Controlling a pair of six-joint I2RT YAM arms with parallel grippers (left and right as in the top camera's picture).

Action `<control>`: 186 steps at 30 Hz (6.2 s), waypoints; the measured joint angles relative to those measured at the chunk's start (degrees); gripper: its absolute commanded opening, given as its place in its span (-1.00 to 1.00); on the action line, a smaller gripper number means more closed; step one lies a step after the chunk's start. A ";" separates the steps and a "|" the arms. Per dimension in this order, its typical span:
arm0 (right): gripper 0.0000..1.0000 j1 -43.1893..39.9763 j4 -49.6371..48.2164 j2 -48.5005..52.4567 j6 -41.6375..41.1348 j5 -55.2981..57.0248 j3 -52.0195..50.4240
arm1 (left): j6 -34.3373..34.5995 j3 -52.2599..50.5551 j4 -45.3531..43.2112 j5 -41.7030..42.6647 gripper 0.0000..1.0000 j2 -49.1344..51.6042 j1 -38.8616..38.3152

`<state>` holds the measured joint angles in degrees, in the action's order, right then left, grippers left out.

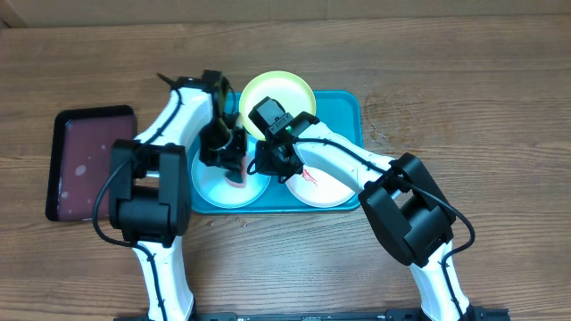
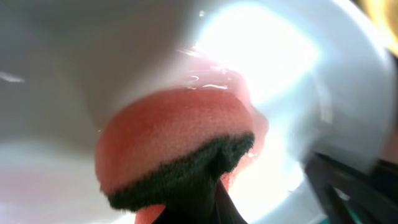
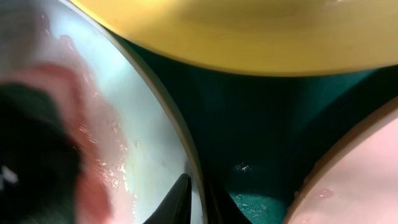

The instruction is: Clean dirty plates on tray and stack at the side

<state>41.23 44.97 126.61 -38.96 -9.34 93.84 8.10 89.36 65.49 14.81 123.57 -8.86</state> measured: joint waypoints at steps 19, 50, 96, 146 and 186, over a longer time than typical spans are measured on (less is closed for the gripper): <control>-0.92 0.28 -1.01 0.07 0.09 -0.96 0.00 | 6.03 -1.46 5.57 -9.94 -0.91 0.07 -1.36; -0.92 0.07 -1.68 0.33 -1.81 -0.76 0.00 | 1.16 0.92 1.40 1.03 -0.92 1.22 -0.02; -0.92 0.15 -1.92 0.44 -1.79 0.76 0.02 | 8.57 0.39 -4.96 -2.51 -0.92 0.28 3.61; -0.92 0.15 -2.47 0.46 -1.73 0.57 0.13 | 14.25 -0.72 8.26 -15.54 -0.92 0.33 3.76; -0.92 -1.03 -3.17 0.48 -2.49 2.21 0.13 | 0.50 -0.39 -7.28 8.11 -0.91 1.01 0.92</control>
<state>40.21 41.80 127.09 -41.45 -7.14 93.97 8.60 88.97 58.22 22.92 124.57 -7.94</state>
